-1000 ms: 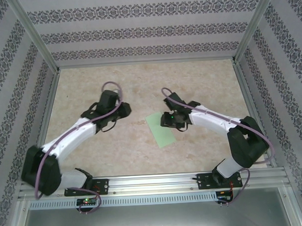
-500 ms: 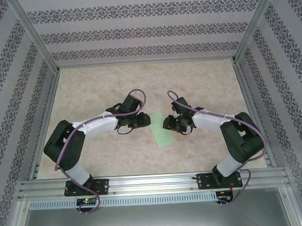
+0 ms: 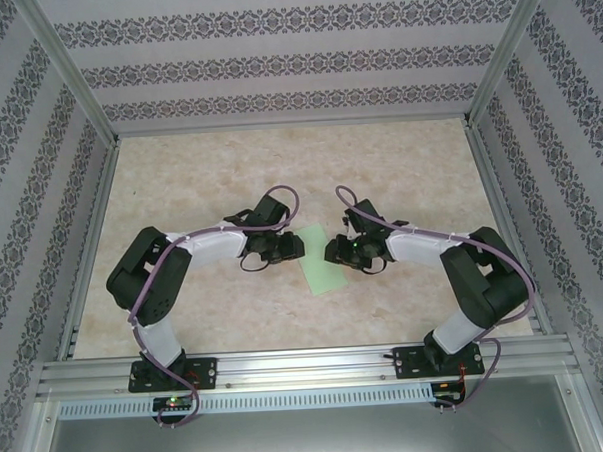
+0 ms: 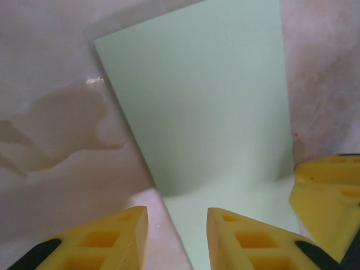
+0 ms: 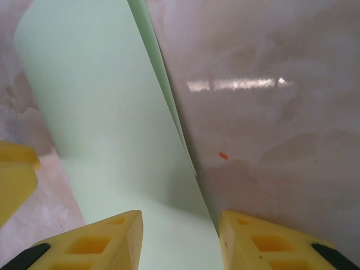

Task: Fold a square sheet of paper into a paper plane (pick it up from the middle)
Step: Third fold the triangle at the center of the table.

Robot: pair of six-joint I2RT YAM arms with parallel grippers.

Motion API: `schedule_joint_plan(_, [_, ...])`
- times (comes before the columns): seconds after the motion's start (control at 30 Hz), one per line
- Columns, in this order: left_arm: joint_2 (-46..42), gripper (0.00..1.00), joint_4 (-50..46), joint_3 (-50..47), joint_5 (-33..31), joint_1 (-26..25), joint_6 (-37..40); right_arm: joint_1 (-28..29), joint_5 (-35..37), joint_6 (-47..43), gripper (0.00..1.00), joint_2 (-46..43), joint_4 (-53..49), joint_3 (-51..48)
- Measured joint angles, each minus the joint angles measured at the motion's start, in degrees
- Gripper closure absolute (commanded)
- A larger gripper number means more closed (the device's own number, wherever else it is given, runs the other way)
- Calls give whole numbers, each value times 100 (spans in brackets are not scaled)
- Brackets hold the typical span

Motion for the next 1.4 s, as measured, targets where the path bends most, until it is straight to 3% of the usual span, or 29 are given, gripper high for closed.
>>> schedule_joint_plan(0.33, [118,66,-7,227,-22,0,7,184,-177,197,59,-280,105,-203])
schedule_joint_plan(1.4, [391,76,68,229,197,0,264,63,-304,195,59,-4,385,-122])
